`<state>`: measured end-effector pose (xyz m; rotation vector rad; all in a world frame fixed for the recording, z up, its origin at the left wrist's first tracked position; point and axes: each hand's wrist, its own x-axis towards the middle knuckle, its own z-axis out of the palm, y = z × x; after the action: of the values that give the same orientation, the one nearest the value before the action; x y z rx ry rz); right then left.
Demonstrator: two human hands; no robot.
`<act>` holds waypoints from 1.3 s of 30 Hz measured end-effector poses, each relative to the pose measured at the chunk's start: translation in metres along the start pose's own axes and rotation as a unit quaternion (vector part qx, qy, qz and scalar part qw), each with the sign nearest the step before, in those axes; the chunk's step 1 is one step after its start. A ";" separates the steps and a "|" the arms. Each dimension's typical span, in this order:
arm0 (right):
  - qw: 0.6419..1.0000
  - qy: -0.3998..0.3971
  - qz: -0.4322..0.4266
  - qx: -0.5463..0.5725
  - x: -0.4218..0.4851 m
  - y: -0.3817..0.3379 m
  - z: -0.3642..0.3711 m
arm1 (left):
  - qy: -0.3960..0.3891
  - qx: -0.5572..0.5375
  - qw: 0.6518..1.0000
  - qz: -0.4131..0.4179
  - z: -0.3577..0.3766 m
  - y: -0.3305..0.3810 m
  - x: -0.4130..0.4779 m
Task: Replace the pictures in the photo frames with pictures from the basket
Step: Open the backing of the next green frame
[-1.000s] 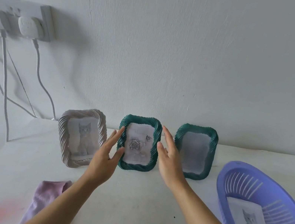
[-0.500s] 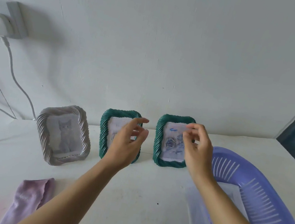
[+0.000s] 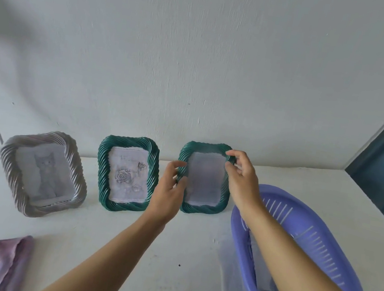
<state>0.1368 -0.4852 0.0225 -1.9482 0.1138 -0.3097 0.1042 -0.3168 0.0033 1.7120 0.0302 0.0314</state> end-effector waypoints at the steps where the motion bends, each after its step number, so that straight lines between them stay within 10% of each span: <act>1: 1.000 -0.004 0.006 0.000 0.000 0.000 0.001 | 0.002 0.000 1.000 -0.004 0.001 0.002 0.000; 23: 0.968 -0.079 -0.105 0.216 -0.077 -0.057 0.014 | 0.001 -0.004 0.995 0.101 -0.103 0.048 -0.073; 39: 0.936 -0.222 0.075 0.264 -0.174 -0.020 0.068 | 0.021 -0.058 0.997 -0.048 -0.163 -0.023 -0.152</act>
<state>-0.0134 -0.3775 -0.0117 -1.4199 -0.1087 0.1940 -0.0540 -0.1583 0.0027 1.5922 0.1394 -0.0020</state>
